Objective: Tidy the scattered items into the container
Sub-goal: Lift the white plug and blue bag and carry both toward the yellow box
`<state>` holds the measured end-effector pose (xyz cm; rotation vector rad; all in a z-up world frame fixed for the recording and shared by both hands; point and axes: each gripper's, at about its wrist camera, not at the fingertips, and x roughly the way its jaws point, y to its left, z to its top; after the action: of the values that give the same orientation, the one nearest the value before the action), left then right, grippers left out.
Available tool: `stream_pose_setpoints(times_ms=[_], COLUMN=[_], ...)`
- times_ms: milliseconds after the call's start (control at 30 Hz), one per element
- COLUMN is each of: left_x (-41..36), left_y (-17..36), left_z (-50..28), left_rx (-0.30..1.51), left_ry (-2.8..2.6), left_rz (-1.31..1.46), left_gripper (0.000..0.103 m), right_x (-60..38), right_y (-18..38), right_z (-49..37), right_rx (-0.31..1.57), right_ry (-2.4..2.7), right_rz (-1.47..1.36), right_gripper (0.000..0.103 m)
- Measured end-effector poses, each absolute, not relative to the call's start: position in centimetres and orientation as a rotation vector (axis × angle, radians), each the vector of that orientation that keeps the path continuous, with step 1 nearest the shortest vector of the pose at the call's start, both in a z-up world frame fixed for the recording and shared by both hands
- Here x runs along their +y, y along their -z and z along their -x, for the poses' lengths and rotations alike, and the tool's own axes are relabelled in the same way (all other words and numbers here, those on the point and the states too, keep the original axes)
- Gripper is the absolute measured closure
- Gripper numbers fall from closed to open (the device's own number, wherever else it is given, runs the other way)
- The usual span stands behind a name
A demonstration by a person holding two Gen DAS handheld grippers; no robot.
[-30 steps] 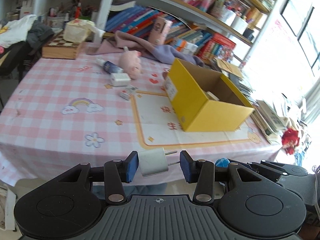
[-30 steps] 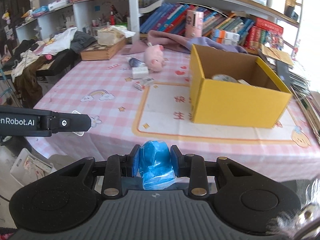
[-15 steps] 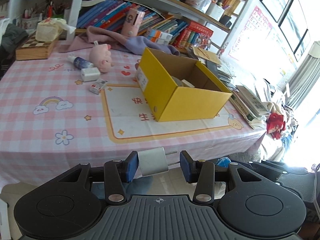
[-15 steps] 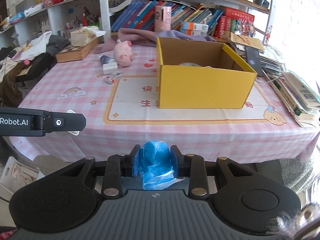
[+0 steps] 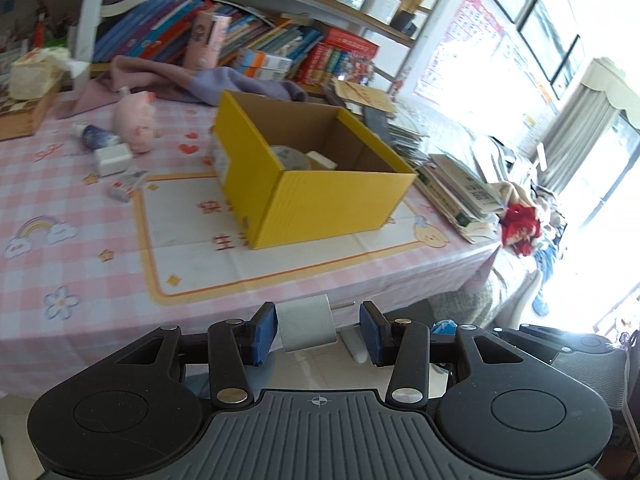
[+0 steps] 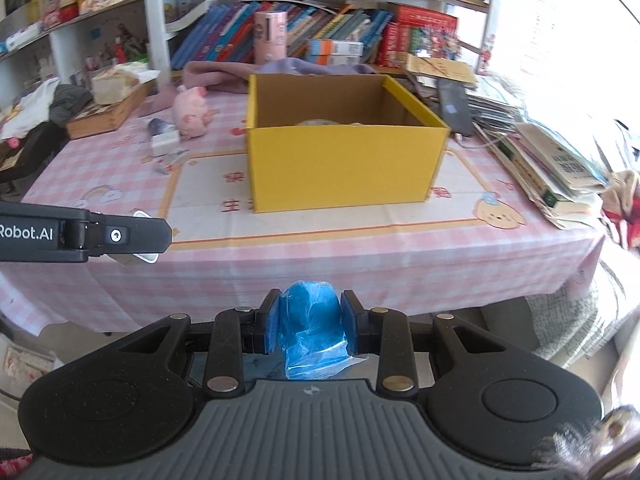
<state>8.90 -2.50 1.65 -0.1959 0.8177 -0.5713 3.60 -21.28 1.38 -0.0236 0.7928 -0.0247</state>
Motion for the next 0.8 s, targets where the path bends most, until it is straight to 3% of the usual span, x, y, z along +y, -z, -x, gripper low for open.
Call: stream_pose_setpoints(times_ms=[800], left_x=[-7.8], left_y=[-3.2], left_z=[-14.3], left_rx=[0.756], left_ry=[0.633], left_rz=[0.123], left_gripper=[0.060], right_x=[-26.6], right_y=[-1.9], right_z=[-9.0], right_rx=[0.755], right_ry=[0.061], right_rz=[-0.026], right_gripper=[0.074])
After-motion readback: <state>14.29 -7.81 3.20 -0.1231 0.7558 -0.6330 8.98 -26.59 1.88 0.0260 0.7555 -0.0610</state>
